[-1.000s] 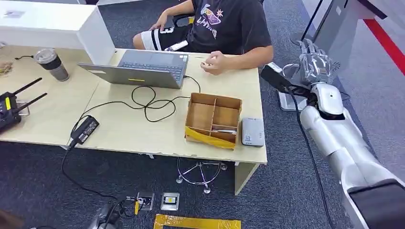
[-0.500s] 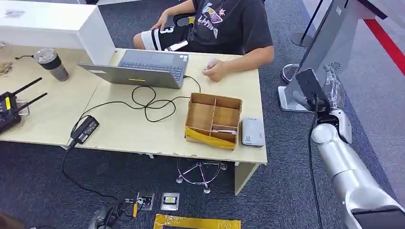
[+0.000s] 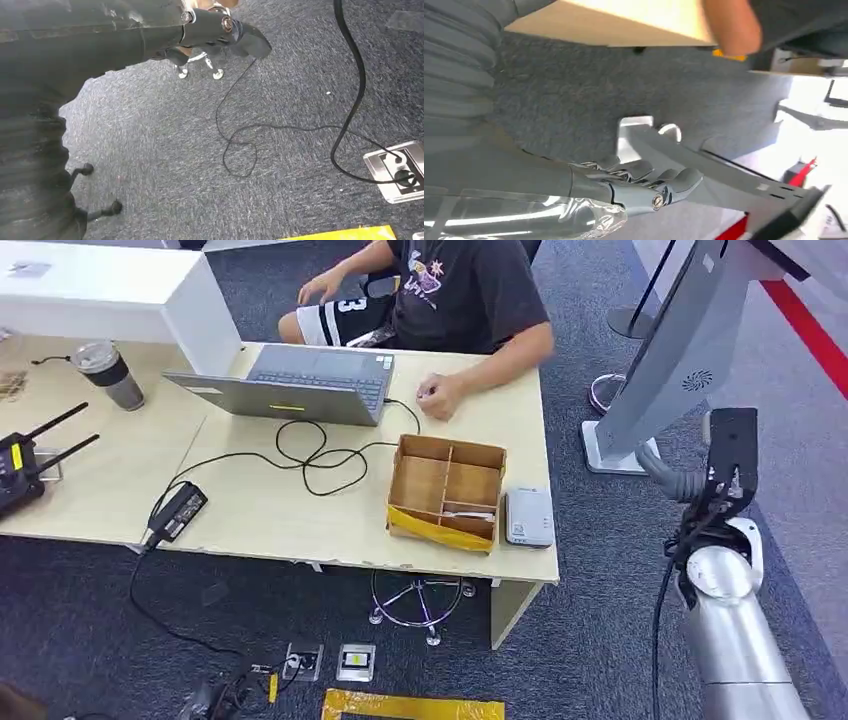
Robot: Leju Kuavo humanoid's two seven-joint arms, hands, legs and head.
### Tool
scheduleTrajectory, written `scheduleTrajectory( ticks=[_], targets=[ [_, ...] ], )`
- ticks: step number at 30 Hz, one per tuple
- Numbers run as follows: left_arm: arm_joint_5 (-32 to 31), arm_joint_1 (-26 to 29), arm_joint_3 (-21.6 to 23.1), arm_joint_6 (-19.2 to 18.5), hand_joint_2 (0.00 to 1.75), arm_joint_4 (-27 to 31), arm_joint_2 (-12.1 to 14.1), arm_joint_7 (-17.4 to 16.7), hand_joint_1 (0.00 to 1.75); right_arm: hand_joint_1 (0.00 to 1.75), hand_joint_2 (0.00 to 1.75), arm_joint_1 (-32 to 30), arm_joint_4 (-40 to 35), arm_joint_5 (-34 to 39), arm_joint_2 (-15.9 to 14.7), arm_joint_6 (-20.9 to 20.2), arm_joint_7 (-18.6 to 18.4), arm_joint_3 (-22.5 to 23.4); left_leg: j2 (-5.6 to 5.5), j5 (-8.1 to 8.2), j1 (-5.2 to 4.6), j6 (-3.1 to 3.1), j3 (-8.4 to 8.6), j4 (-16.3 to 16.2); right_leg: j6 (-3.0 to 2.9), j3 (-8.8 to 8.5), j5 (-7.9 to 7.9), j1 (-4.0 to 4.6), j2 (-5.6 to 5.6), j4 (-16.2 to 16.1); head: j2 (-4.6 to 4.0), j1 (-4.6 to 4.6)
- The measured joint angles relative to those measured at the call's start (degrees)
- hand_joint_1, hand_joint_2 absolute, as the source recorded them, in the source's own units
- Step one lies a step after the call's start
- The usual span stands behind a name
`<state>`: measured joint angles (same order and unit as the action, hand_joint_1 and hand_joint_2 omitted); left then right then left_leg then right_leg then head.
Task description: Pass the card to the sensor for recognition and then transmit it.
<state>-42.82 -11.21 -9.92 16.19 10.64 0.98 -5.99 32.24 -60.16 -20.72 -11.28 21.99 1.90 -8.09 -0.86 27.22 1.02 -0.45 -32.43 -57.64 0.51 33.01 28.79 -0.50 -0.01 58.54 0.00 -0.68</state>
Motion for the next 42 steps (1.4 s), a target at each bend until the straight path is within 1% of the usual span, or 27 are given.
scheduleTrajectory(
  ticks=[2,5,8,10,12,14,17,19,21,24,27,32,35,38,42],
  targets=[
    [0.20,0.05,-0.02,0.04,1.75,0.00,0.00,0.02,0.00,0.00,1.75,-1.45,-3.22,-0.07,-0.11,0.05,-0.18,0.61,-0.02,0.00,-0.01,0.00,-0.01,0.00,0.00,-0.01,0.00,-0.01,-0.03,0.00,0.00,0.00],
    [0.50,0.39,-0.02,0.20,1.75,0.00,0.04,0.07,0.00,0.00,1.75,-3.21,-7.70,-2.04,-0.31,0.05,-0.20,0.85,0.00,0.00,-0.03,0.00,0.00,0.00,0.01,0.00,-0.01,-0.03,-0.01,0.00,-0.02,0.00],
    [0.57,0.42,-0.02,0.26,1.75,0.00,-0.02,0.18,0.00,0.00,1.75,-4.16,-12.07,-5.34,-0.44,-0.52,-0.37,0.85,0.01,0.00,-0.02,0.00,0.01,0.00,0.00,-0.01,-0.01,-0.02,0.01,0.00,-0.02,-0.02],
    [0.57,0.43,-0.02,0.26,1.75,0.00,-0.04,0.24,0.00,0.00,1.75,-5.06,-14.56,-9.52,-0.44,-1.33,-0.88,0.81,0.00,0.00,-0.02,0.00,0.00,0.00,0.00,-0.01,0.00,-0.02,-0.01,0.00,-0.02,0.00],
    [0.55,0.47,-0.02,0.26,1.75,0.00,-0.07,0.26,0.00,0.00,1.75,-6.23,-17.55,-15.20,-0.39,-2.69,-1.31,0.65,-0.01,0.00,-0.01,0.00,-0.01,0.01,0.00,-0.01,0.00,-0.01,-0.01,0.00,-0.02,0.00],
    [0.41,0.47,-0.02,0.24,1.75,0.00,-0.11,0.26,0.00,0.00,1.75,-7.06,-20.19,-19.24,-0.24,-4.09,-1.31,0.52,-0.01,0.00,-0.01,0.00,-0.01,0.01,0.00,-0.02,0.00,-0.01,-0.01,0.01,-0.02,0.00],
    [0.28,0.44,-0.02,0.20,1.75,0.00,-0.20,0.28,0.00,0.00,1.75,-8.29,-23.71,-24.40,0.79,-7.50,0.37,-0.75,0.00,0.00,0.00,0.00,-0.01,0.02,0.00,-0.03,0.00,0.00,0.00,0.01,0.00,0.00],
    [0.30,0.41,-0.02,0.20,1.75,0.00,-0.28,0.35,0.00,0.00,1.75,-9.60,-25.78,-28.29,1.81,-10.44,1.70,-2.44,0.00,0.00,0.01,0.00,-0.02,0.03,0.00,-0.04,0.00,0.01,-0.01,0.01,-0.02,0.00],
    [0.57,0.44,-0.02,0.24,1.75,0.00,-0.37,0.48,0.00,0.00,1.75,-10.62,-27.14,-29.90,3.02,-12.51,2.56,-4.09,-0.01,0.00,0.01,0.00,-0.02,0.04,0.00,-0.04,0.01,0.01,-0.02,0.01,-0.02,0.00],
    [0.85,0.51,-0.02,0.48,1.75,0.00,-0.44,0.72,0.00,0.00,1.75,-11.58,-27.97,-29.57,5.27,-15.52,4.24,-7.15,-0.01,-0.01,0.03,-0.01,-0.02,0.05,-0.01,-0.05,0.01,0.04,-0.01,0.02,0.00,-0.02],
    [1.14,0.56,-0.07,0.57,1.75,0.00,-0.57,1.07,0.00,0.00,1.75,-12.49,-27.93,-30.54,7.28,-16.70,4.87,-10.52,-0.01,-0.01,0.03,-0.01,-0.03,0.05,-0.01,-0.04,0.01,0.04,-0.01,0.02,-0.02,0.00],
    [1.42,0.59,-0.09,0.61,1.75,0.00,-0.74,1.09,0.00,0.00,1.75,-13.05,-26.79,-37.72,9.44,-17.13,4.19,-16.69,-0.01,-0.01,0.03,-0.01,-0.03,0.05,-0.01,-0.04,0.01,0.04,-0.02,0.02,-0.02,-0.02],
    [1.84,0.70,-0.15,0.79,1.75,0.00,-0.85,1.09,0.00,0.00,1.75,-13.53,-25.44,-38.90,10.43,-17.18,4.15,-19.52,-0.01,-0.01,0.03,-0.01,-0.03,0.05,-0.02,-0.03,0.02,0.03,-0.01,0.02,-0.02,0.00],
    [2.01,0.96,-0.18,0.88,1.75,0.00,-0.92,1.11,0.00,0.00,1.75,-13.57,-24.21,-39.54,10.75,-17.07,4.24,-21.75,-0.01,-0.01,0.02,-0.01,-0.03,0.05,-0.02,-0.03,0.02,0.03,-0.01,0.02,-0.02,-0.02],
    [2.14,1.16,-0.20,0.88,1.75,0.00,-0.96,1.22,0.00,0.00,1.75,-13.48,-22.22,-40.79,11.02,-16.39,3.34,-23.21,-0.01,-0.01,0.02,-0.01,-0.03,0.05,-0.02,-0.03,0.02,0.03,-0.02,0.01,-0.02,-0.02]
  ],
)
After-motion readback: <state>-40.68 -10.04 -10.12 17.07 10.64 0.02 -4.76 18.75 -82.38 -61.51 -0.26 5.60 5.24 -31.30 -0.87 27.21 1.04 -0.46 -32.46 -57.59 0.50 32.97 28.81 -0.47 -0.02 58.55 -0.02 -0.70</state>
